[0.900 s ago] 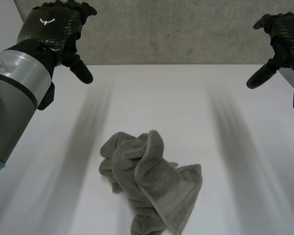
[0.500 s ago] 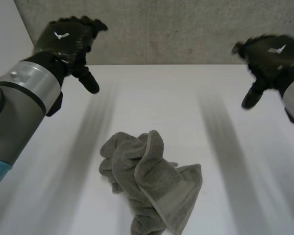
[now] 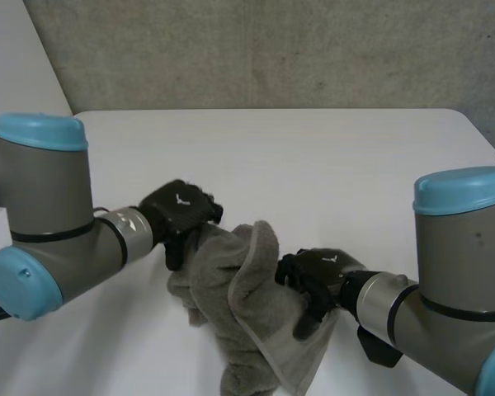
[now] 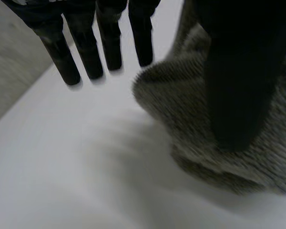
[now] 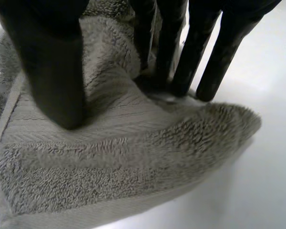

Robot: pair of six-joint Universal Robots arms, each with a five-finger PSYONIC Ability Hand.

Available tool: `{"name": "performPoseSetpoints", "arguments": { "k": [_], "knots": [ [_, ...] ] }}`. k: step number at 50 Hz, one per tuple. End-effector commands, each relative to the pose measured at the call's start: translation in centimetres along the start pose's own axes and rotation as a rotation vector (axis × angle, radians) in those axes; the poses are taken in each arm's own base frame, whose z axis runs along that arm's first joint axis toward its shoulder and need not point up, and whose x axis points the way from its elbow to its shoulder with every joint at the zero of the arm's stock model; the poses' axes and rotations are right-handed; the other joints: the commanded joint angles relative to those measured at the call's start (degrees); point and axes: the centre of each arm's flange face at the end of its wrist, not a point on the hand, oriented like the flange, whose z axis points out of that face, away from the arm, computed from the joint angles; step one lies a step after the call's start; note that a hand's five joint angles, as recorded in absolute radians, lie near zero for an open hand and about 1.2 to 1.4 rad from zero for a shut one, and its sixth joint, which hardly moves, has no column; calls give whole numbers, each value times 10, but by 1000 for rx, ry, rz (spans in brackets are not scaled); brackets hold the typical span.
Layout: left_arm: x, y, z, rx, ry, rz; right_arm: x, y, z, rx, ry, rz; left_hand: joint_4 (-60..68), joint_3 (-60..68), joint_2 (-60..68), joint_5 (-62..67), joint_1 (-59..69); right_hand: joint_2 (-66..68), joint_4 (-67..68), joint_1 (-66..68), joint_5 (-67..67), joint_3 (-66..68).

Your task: Fold the towel.

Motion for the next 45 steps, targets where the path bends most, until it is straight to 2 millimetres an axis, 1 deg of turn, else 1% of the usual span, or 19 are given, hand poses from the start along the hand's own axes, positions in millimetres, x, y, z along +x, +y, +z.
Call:
{"name": "performPoseSetpoints", "arguments": {
  "k": [1, 5, 7, 8, 10, 11, 12, 13, 14, 15, 17, 20, 25, 30, 31, 34, 37, 42, 45],
  "knots": [
    [12, 4, 7, -15, 35, 0, 12, -20, 9, 88, 66, -8, 515, 515, 515, 515, 505, 283, 301, 288, 293, 298],
    [12, -3, 12, 12, 24, 16, 12, -40, 9, 155, 67, -39, 518, 518, 518, 518, 508, 371, 389, 376, 381, 386],
    [7, -12, 15, 51, -6, 25, 12, -75, 4, 276, 88, -149, 518, 518, 518, 518, 508, 371, 389, 376, 381, 386],
    [-1, -25, 17, 102, -48, 35, 12, -75, 3, 277, 89, -150, 518, 518, 518, 518, 508, 371, 389, 376, 381, 386],
    [-10, -39, 18, 155, -111, 41, 8, -123, -19, 479, 129, -303, 518, 518, 518, 518, 508, 371, 389, 376, 381, 386],
    [-21, -55, 18, 216, -195, 30, 8, -123, -19, 480, 129, -304, 518, 518, 518, 518, 508, 371, 389, 376, 381, 386],
    [-31, -73, 15, 289, -294, -2, 5, -149, -33, 617, 157, -370, 518, 518, 518, 518, 508, 371, 389, 376, 381, 386],
    [-31, -73, 15, 289, -295, -3, 5, -149, -33, 619, 157, -370, 518, 518, 518, 518, 508, 371, 389, 376, 381, 386],
    [-44, -95, 5, 392, -411, -64, 2, -170, -44, 753, 185, -428, 518, 518, 518, 518, 508, 371, 389, 376, 381, 386],
    [-44, -96, 5, 393, -412, -64, -1, -188, -58, 895, 217, -484, 518, 518, 518, 518, 508, 371, 389, 376, 381, 386],
    [-65, -128, -27, 583, -601, -206, -4, -204, -73, 1032, 241, -515, 518, 518, 518, 518, 508, 371, 389, 376, 381, 386],
    [-72, -133, -49, 687, -685, -300, -8, -220, -92, 1171, 267, -549, 518, 518, 518, 518, 508, 371, 389, 376, 381, 386],
    [-56, -112, -56, 673, -665, -314, 11, -216, -85, 1081, 286, -551, 518, 518, 518, 518, 508, 371, 389, 376, 381, 386],
    [-27, -71, -45, 538, -601, -319, 42, -176, -33, 687, 176, -581, 518, 518, 518, 518, 508, 371, 389, 376, 381, 386],
    [-27, -71, -45, 538, -601, -319, 42, -176, -33, 687, 176, -581, 518, 518, 518, 518, 508, 371, 389, 376, 381, 386],
    [2, -33, -35, 403, -538, -316, 55, -160, -15, 573, 199, -647, 518, 518, 518, 518, 508, 371, 389, 376, 381, 386],
    [13, -20, -29, 357, -509, -312, 66, -141, 5, 459, 211, -740, 518, 518, 518, 518, 508, 371, 389, 376, 381, 386],
    [66, 12, -17, 201, -360, -272, 76, -109, 34, 292, 191, -871, 476, 476, 476, 477, 467, 371, 389, 376, 381, 386],
    [77, 17, -18, 165, -328, -262, 79, -87, 46, 174, 162, -913, 422, 422, 422, 422, 413, 371, 389, 376, 381, 386]
  ]
}}
